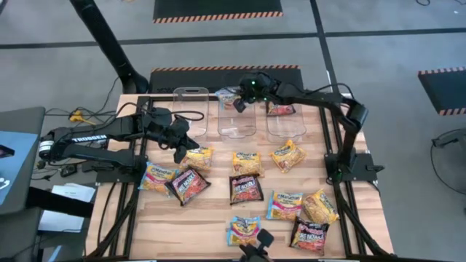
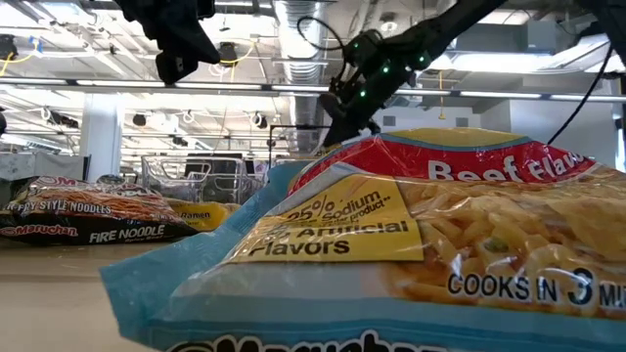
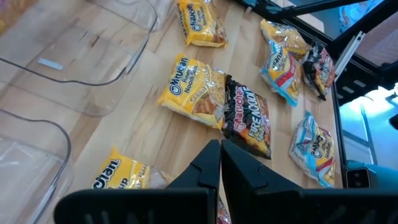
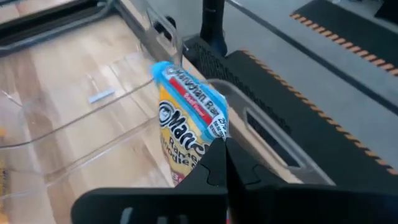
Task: Sort Maruchan noodles
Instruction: Put the blue noodle pack into the middle transparent bin, then put the yellow noodle pack into the left transparent bin
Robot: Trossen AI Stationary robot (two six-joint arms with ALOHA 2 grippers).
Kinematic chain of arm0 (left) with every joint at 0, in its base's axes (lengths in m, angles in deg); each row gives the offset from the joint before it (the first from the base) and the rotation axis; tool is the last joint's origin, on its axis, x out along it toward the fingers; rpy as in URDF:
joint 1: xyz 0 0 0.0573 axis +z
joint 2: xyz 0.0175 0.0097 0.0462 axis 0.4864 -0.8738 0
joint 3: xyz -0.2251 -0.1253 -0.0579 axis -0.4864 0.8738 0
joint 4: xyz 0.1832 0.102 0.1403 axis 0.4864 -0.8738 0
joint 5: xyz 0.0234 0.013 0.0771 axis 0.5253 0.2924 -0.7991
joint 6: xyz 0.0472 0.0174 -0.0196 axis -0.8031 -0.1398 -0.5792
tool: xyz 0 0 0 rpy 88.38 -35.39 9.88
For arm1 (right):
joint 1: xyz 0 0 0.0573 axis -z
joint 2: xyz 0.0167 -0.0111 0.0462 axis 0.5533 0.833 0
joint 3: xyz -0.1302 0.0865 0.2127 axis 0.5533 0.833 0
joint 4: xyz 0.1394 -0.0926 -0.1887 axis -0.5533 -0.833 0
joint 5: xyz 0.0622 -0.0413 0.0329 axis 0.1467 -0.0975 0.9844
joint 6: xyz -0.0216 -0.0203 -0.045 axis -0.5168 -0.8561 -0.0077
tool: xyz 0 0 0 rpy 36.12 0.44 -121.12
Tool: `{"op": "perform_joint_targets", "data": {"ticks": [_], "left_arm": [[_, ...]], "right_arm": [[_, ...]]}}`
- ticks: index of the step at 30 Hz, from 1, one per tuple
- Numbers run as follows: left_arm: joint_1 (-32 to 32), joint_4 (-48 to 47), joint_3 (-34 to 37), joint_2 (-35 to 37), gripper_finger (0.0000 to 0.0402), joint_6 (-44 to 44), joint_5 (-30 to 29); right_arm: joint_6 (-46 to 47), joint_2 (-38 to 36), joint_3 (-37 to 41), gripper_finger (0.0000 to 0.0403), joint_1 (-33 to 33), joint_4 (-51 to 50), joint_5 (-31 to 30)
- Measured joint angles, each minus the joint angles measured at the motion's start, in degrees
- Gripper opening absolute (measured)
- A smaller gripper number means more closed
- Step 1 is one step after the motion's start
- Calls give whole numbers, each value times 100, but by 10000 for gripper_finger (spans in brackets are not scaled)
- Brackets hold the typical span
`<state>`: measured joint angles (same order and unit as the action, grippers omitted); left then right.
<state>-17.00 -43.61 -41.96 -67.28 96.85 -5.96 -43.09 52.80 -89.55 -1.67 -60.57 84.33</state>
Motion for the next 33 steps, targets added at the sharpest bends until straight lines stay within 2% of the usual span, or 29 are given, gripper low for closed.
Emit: {"op": "perform_joint_targets", "data": {"ticks": [6, 17, 25, 33], "left_arm": [[0, -4, 0, 0, 0, -21, 0], [0, -109, 0, 0, 0, -21, 0], [0, -109, 0, 0, 0, 73, -315], [-2, -119, 0, 0, 0, 91, -340]], "right_arm": [[-160, 295, 5, 4, -31, -76, -458], [-214, 346, 0, 25, -26, -214, -489], [-454, 346, 0, 79, -26, -400, -493], [-537, 335, 0, 132, -26, -420, -905]]}}
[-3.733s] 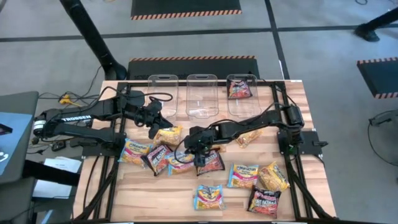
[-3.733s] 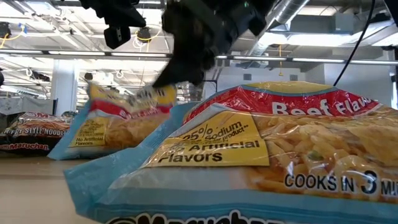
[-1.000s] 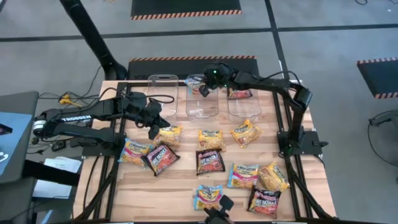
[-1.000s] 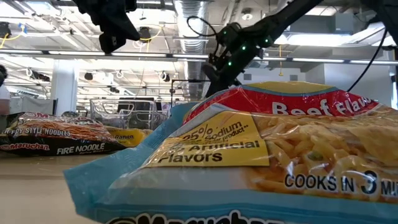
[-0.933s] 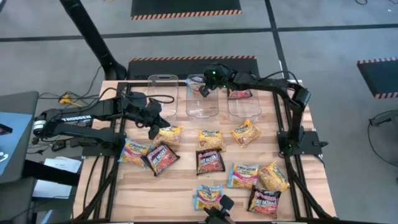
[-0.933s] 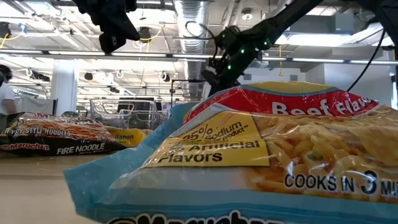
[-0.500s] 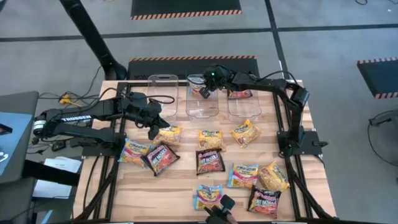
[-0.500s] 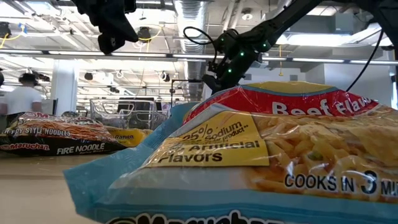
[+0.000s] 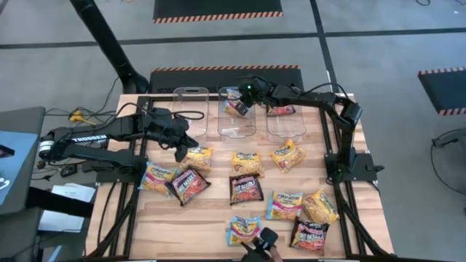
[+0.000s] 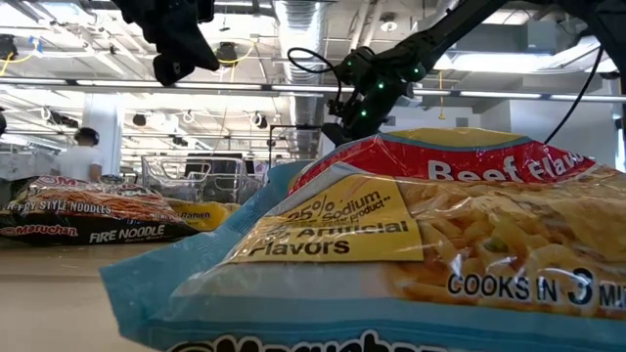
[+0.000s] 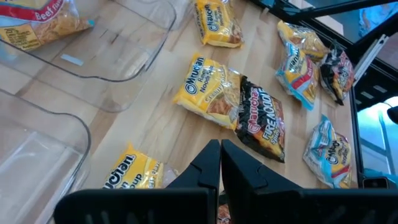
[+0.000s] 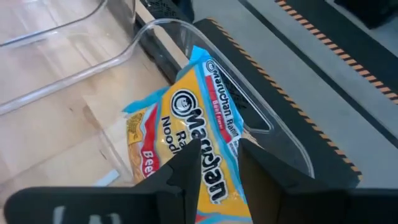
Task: Sort Maruchan noodles
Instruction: Put the yellow noodle pack into the left transparent bin
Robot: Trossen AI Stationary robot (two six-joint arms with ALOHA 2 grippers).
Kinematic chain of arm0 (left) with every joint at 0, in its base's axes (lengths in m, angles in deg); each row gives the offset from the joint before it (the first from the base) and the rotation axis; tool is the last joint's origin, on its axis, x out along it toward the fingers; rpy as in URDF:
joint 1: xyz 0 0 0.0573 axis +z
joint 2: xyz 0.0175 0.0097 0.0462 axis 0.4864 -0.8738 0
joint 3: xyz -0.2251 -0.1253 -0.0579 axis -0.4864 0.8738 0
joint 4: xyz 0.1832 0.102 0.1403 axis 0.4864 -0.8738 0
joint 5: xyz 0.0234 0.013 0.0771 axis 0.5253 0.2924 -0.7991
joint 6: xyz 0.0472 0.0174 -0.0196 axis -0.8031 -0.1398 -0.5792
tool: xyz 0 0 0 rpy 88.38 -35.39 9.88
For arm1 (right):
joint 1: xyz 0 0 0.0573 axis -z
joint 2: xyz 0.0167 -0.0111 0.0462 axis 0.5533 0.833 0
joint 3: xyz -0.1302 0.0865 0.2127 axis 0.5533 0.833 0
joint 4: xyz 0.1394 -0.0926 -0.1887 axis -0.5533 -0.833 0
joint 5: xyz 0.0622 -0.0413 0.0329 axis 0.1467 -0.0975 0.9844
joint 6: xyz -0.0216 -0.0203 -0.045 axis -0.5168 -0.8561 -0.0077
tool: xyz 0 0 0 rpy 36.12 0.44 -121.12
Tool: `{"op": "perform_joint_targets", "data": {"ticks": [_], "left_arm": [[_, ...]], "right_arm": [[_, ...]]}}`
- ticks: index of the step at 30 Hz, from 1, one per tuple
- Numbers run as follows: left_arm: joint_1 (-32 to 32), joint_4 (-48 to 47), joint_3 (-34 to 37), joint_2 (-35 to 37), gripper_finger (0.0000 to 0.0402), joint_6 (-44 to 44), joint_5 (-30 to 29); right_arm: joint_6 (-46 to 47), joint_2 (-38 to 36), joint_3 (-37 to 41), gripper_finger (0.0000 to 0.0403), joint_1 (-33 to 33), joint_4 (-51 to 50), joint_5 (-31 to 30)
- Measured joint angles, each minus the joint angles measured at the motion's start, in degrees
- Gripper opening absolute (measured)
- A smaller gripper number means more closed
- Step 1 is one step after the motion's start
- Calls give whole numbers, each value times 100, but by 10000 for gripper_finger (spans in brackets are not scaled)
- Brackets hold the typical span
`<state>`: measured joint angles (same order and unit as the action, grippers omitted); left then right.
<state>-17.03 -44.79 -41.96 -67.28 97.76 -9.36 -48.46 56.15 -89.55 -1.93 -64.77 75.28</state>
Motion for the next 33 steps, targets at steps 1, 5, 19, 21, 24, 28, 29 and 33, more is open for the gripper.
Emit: {"op": "perform_joint_targets", "data": {"ticks": [1, 5, 19, 21, 24, 28, 29, 33], "left_arm": [[2, -18, 0, 0, 0, 30, 15], [2, -114, 0, 0, 0, 170, 105], [0, -275, 0, 0, 44, -221, 95], [2, -273, 0, 0, 63, -238, 93], [0, -267, 0, 0, 93, -75, 66], [13, -286, 0, 0, 126, 253, -276], [22, -288, 0, 0, 132, 273, -317], [31, -276, 0, 0, 140, 247, -305]], "right_arm": [[-2, 0, 0, 136, 0, -4, -2], [-198, -30, 0, 146, -15, -40, 0], [-348, -1216, 0, 150, -540, -318, 7], [-437, -1389, 0, 150, -643, -434, 5], [-452, -1654, 0, 150, -785, -542, 7], [-452, -2013, 2, 150, -950, -783, 7], [-452, -2111, 0, 150, -991, -841, 7], [-434, -2444, 0, 150, -1141, -999, 7]]}}
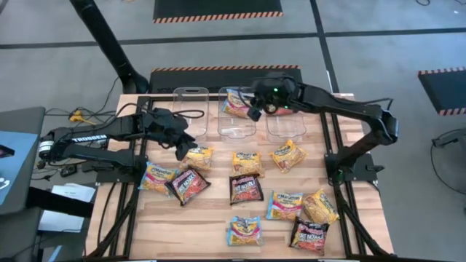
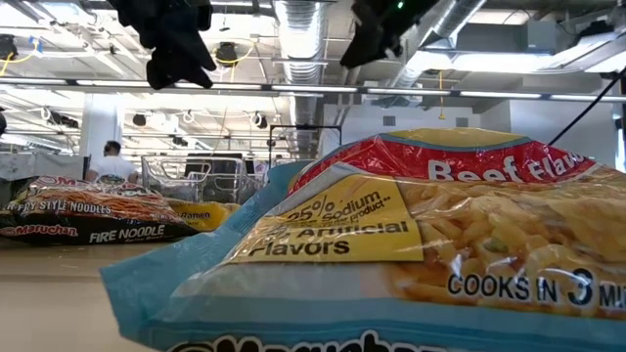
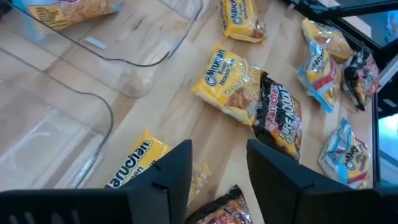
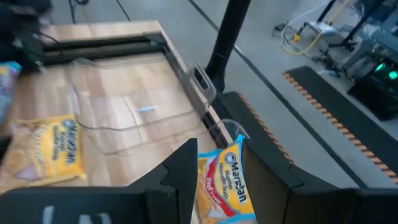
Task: Sort Maruchan noodles
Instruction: Put the yellow noodle pack into the left transparent bin
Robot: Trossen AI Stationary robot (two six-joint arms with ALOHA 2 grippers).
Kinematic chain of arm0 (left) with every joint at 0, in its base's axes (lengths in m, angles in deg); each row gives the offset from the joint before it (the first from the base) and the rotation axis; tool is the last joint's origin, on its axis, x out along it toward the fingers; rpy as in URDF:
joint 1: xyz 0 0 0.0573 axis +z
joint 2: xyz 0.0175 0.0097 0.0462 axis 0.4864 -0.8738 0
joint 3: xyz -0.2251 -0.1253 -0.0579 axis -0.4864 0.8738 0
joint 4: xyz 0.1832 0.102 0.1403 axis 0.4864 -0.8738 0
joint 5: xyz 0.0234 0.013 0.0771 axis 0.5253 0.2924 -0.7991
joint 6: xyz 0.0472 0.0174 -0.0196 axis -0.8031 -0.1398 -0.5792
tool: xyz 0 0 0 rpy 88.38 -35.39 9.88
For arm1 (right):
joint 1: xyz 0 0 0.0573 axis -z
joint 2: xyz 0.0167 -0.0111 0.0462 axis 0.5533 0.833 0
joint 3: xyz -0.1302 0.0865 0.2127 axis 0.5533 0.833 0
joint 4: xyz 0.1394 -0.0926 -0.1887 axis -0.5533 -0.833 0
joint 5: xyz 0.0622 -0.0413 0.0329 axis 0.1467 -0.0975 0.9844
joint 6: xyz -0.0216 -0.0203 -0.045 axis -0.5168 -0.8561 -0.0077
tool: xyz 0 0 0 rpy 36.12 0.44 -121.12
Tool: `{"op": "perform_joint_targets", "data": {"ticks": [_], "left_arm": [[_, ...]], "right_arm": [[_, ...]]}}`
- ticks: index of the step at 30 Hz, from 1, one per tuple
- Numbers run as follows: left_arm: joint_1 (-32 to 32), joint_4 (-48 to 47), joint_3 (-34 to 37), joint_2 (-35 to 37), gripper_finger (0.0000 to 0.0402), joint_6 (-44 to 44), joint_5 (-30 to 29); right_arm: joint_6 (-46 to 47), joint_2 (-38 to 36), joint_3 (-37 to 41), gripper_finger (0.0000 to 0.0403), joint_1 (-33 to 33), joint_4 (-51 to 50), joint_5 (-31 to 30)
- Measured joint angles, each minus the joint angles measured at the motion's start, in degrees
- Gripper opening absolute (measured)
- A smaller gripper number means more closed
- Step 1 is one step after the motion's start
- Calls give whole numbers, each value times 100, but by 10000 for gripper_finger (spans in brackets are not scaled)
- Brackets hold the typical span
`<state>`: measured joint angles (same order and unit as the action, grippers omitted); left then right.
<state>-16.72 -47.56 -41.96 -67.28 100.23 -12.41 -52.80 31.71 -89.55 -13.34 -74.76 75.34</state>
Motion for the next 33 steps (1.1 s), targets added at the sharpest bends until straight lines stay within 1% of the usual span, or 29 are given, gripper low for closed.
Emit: {"op": "perform_joint_targets", "data": {"ticks": [2, 5, 7, 10, 12, 17, 22, 27, 33], "left_arm": [[-18, 13, 0, 0, 140, 0, 17], [-145, 10, 0, 0, 141, 4, 203], [-336, -7, 0, 0, 141, 8, 336], [-701, -128, 0, 0, 141, 32, 293], [-970, -277, 0, -1, 141, 127, 135], [-1694, -692, 0, -108, 141, 241, -524], [-2277, -859, -1, -455, 141, -153, -1271], [-2566, -822, -2, -987, 141, -499, -1773], [-2683, -575, -2, -1638, 141, -759, -2078]], "right_arm": [[33, -131, 0, 150, -74, -116, 0], [154, -294, 0, 150, -221, -268, 1], [159, -376, 0, 150, -337, -401, 2], [159, -431, 0, 150, -525, -574, 2], [159, -447, 0, 150, -643, -648, 4], [159, -448, 0, 150, -892, -710, 4], [161, -448, 0, 150, -1060, -707, 4], [163, -448, 0, 150, -1136, -708, 7], [172, -448, 0, 150, -1162, -755, 9]]}}
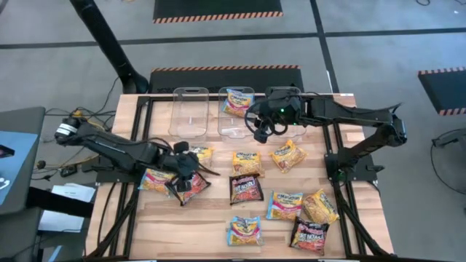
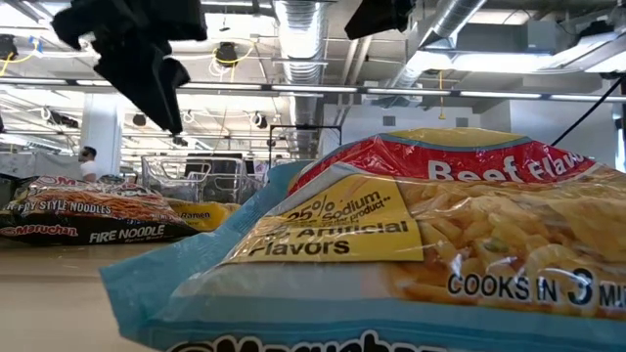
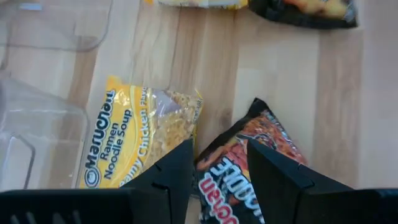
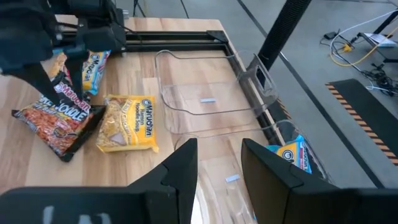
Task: Sort Maruchan noodles
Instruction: Put the yellow noodle pack into the left transparent bin
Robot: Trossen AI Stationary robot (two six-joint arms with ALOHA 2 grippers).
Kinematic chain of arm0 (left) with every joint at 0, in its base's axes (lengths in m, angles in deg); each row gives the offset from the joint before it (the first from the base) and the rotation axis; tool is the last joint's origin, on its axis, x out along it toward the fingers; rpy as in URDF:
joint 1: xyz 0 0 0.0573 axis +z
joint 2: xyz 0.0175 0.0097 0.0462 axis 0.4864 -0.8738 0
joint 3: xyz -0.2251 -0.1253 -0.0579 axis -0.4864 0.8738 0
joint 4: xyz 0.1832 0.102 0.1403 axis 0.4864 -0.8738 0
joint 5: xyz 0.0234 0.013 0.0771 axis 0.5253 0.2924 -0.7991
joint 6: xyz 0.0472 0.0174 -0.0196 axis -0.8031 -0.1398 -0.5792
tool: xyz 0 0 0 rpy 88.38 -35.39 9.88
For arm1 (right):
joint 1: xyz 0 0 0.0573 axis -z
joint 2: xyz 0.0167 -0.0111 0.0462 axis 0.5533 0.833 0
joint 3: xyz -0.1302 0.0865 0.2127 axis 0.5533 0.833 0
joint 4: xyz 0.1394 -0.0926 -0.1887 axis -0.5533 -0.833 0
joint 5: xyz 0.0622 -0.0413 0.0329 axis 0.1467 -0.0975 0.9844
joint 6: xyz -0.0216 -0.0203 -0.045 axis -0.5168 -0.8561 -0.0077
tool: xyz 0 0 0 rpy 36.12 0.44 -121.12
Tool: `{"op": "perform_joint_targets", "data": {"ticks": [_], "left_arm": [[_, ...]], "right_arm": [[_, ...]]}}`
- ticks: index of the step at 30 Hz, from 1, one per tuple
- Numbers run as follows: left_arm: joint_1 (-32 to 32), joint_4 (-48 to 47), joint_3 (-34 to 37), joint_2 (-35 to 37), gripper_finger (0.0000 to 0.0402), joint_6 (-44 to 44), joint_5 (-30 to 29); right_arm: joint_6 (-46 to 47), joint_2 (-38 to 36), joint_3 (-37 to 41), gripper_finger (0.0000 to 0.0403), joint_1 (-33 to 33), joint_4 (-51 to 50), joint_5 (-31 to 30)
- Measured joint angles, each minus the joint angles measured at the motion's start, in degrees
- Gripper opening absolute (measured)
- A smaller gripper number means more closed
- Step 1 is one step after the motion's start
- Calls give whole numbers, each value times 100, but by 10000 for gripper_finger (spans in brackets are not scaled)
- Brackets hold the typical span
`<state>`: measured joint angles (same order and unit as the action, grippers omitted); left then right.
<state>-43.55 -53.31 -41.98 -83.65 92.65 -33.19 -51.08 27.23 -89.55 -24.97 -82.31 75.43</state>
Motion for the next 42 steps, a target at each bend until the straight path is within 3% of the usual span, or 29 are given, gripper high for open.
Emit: {"op": "perform_joint_targets", "data": {"ticks": [18, 34, 42], "left_arm": [[287, 873, 0, -1486, 141, -410, -297], [287, 956, -13, -2393, 140, -263, -1105], [222, 962, -28, -2816, 98, -260, -1531]], "right_arm": [[101, 0, 0, 150, 0, -250, 0], [182, 0, 0, 150, 0, -252, 0], [186, 0, 0, 150, 0, -251, 0]]}}
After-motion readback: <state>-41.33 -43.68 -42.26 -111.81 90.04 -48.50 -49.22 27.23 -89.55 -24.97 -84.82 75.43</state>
